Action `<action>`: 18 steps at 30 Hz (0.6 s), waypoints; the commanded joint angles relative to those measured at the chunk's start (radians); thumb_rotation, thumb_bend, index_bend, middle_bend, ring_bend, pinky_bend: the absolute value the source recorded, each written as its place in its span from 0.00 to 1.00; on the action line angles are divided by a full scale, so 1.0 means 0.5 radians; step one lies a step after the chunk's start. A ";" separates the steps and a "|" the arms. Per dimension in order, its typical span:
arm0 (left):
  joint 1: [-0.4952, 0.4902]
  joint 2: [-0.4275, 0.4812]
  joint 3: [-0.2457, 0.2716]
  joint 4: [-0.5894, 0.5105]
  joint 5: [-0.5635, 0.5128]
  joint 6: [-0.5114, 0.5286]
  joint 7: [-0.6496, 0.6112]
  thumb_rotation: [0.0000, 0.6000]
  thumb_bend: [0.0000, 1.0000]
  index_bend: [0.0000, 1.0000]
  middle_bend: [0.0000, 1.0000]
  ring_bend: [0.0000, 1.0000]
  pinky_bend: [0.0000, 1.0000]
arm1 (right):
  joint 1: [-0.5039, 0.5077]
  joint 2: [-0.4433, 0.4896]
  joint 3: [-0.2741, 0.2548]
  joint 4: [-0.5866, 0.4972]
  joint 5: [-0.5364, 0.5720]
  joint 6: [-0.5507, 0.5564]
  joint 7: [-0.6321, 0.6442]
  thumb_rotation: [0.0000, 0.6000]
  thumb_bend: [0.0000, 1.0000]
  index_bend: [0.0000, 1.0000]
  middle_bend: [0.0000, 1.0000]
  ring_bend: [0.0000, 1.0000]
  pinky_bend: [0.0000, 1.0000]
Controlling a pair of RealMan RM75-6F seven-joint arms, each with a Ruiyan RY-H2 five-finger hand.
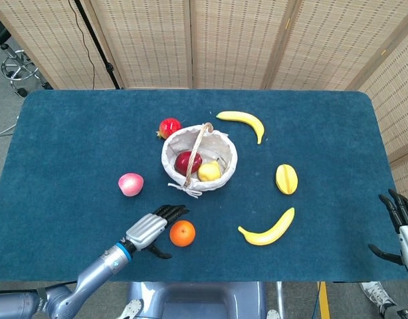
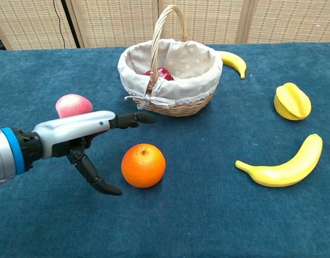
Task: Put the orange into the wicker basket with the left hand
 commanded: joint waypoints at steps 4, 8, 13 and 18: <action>-0.080 -0.165 -0.009 0.131 -0.008 0.003 -0.032 1.00 0.04 0.06 0.02 0.02 0.12 | -0.013 0.004 -0.001 0.009 0.000 0.013 0.018 1.00 0.00 0.00 0.00 0.00 0.00; -0.059 -0.265 0.006 0.207 0.020 0.131 0.024 1.00 0.24 0.30 0.24 0.24 0.32 | -0.019 0.003 -0.002 0.018 -0.001 0.017 0.038 1.00 0.00 0.00 0.00 0.00 0.00; -0.004 -0.365 0.025 0.299 0.033 0.308 0.065 1.00 0.47 0.51 0.45 0.41 0.45 | -0.030 0.008 -0.005 0.023 -0.012 0.032 0.068 1.00 0.00 0.00 0.00 0.00 0.00; 0.033 -0.366 0.019 0.304 0.067 0.435 0.053 1.00 0.51 0.59 0.52 0.47 0.49 | -0.037 0.019 -0.005 0.021 -0.019 0.046 0.093 1.00 0.00 0.00 0.00 0.00 0.00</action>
